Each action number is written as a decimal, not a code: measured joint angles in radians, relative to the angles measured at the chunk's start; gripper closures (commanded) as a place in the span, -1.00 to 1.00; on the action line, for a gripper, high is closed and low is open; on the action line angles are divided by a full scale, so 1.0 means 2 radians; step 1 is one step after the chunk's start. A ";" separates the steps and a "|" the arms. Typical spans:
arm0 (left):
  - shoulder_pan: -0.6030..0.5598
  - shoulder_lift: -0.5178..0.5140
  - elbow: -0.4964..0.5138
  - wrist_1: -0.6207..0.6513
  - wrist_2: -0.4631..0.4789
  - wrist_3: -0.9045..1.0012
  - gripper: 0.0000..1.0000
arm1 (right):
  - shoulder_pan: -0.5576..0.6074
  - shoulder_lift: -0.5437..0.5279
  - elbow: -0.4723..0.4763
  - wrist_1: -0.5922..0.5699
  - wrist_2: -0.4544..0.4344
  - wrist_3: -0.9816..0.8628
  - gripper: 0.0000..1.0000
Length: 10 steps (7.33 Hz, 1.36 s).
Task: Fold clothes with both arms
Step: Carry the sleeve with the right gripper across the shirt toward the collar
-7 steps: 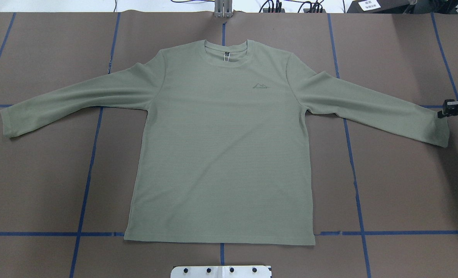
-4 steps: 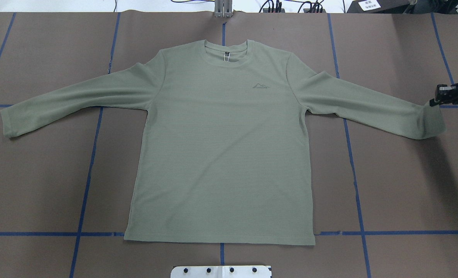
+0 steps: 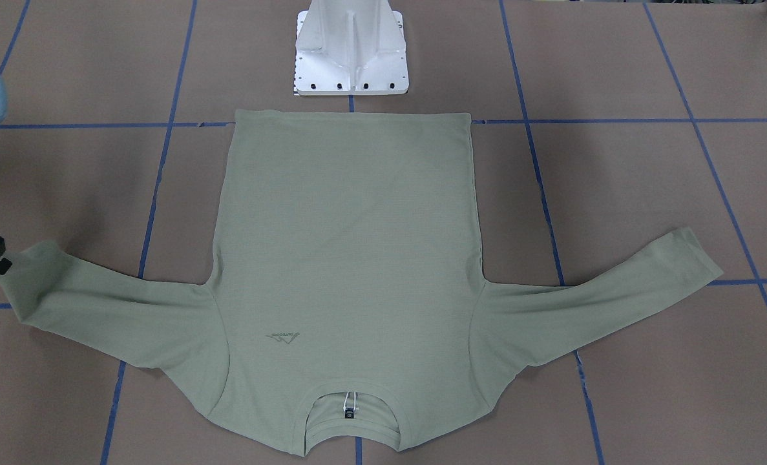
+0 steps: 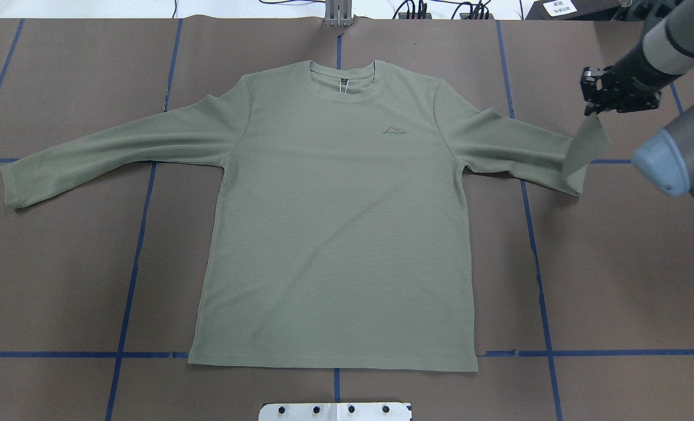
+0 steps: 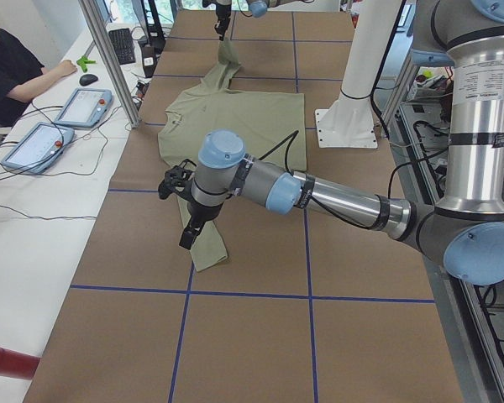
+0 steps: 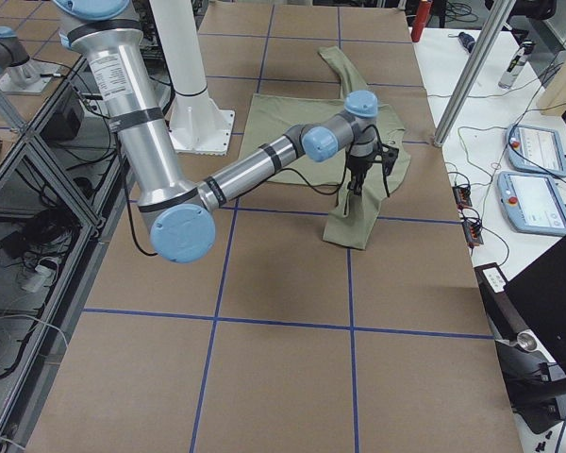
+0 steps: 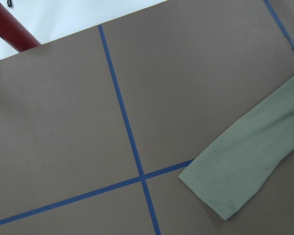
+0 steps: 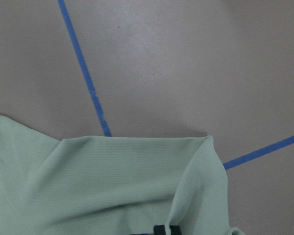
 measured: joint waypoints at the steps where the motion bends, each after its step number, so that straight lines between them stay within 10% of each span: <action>1: 0.000 0.000 0.000 0.000 0.000 0.000 -1.00 | -0.038 0.057 -0.005 -0.049 -0.042 0.047 1.00; 6: 0.000 0.000 0.004 0.000 0.000 0.000 -1.00 | -0.125 0.306 -0.196 -0.059 -0.142 0.122 1.00; 10: 0.000 0.000 0.007 0.000 0.000 0.000 -1.00 | -0.205 0.374 -0.298 0.023 -0.229 0.136 1.00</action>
